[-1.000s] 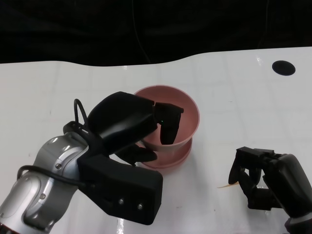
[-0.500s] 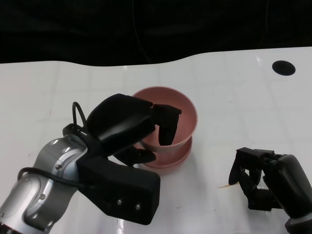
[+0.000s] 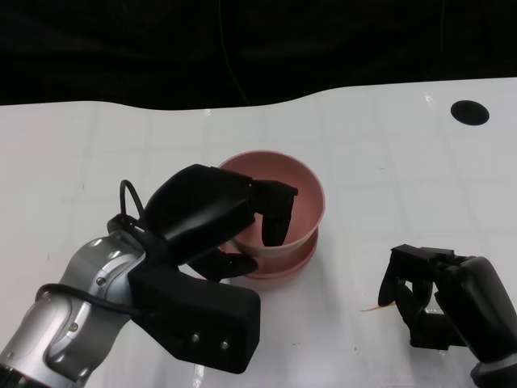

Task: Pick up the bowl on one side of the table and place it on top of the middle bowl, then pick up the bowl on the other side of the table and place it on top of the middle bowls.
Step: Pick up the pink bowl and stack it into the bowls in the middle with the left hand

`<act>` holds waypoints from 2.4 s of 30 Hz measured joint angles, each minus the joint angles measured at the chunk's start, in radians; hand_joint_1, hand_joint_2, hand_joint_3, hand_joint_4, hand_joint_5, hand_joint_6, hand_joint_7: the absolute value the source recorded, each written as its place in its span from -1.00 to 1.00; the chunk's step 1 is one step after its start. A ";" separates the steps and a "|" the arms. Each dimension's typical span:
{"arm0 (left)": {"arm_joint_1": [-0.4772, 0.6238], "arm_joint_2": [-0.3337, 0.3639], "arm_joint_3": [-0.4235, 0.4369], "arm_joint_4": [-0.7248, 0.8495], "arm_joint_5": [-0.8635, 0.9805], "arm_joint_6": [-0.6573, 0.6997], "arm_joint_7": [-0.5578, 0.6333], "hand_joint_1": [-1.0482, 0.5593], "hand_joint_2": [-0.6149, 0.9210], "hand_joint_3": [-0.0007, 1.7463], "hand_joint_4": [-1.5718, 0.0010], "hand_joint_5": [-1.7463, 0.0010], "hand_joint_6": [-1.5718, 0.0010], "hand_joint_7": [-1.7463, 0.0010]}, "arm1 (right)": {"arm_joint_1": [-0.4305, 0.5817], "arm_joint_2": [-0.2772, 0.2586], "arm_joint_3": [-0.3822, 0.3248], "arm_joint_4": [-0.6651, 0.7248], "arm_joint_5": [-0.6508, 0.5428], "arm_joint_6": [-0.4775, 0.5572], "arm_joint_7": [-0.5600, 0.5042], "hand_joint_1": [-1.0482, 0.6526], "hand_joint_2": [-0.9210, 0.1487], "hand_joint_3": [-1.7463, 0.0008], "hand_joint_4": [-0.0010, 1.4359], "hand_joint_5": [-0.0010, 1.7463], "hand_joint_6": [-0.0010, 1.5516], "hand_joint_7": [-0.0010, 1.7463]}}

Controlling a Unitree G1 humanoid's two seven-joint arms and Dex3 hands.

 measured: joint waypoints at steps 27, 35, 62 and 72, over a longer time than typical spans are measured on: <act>-0.004 -0.015 -0.013 0.092 0.006 -0.038 0.021 0.22 0.61 -0.11 -0.02 -1.00 0.14 -0.91 | 0.000 0.009 0.005 -0.002 -0.014 0.010 -0.010 0.04 -0.14 -0.51 0.27 1.00 -0.09 0.89; -0.007 -0.022 -0.025 0.112 0.009 -0.040 0.039 0.25 0.68 -0.28 0.00 -1.00 0.21 -0.98 | 0.000 0.010 0.005 -0.008 -0.015 0.018 -0.010 0.02 -0.16 -0.52 0.28 1.00 -0.09 0.91; -0.034 -0.041 -0.045 0.207 0.034 -0.058 0.107 0.29 0.71 -0.32 -0.01 -1.00 0.21 -1.00 | 0.000 0.012 0.005 -0.008 -0.014 0.017 -0.013 0.03 -0.13 -0.54 0.28 1.00 -0.08 0.90; -0.037 -0.042 -0.045 0.227 0.044 -0.058 0.115 0.28 0.75 -0.39 -0.01 -1.00 0.18 -0.94 | 0.000 0.013 0.005 -0.009 -0.014 0.017 -0.013 0.03 -0.13 -0.55 0.29 1.00 -0.08 0.90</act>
